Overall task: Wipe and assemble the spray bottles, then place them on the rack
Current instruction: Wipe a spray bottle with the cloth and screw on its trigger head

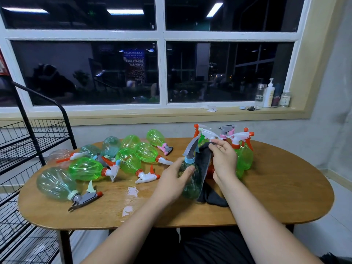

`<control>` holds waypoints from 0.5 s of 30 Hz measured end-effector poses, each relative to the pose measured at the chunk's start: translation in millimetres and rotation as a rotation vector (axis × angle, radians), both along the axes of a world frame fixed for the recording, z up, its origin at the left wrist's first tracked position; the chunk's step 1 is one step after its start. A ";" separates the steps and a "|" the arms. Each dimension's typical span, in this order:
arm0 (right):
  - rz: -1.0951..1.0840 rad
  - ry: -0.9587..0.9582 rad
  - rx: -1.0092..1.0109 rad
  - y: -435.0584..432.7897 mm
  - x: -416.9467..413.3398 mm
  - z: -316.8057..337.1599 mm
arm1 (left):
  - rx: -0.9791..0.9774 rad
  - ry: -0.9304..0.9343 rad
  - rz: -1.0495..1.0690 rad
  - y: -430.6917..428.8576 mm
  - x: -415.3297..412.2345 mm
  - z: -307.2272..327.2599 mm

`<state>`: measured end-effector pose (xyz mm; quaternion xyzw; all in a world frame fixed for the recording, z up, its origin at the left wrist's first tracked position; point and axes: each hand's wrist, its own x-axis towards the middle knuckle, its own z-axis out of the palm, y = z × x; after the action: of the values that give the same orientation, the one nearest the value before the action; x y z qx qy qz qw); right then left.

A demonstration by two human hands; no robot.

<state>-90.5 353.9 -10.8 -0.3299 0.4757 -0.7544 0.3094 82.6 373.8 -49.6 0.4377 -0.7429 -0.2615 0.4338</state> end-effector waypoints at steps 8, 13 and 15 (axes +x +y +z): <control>0.040 0.137 -0.121 4.4 -3.3 7.8 | 0.037 0.009 -0.036 3.2 -0.2 4.5; 0.223 0.193 -0.151 10.7 5.5 13.3 | 0.040 0.012 -0.050 3.8 0.4 4.6; 0.281 0.169 -0.145 14.5 8.3 9.8 | 0.049 0.011 -0.055 3.4 0.3 5.3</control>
<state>-82.2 368.4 -1.0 -0.4767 0.3935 -0.7057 0.3463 82.9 377.2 -44.3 0.4260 -0.7458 -0.2938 0.4195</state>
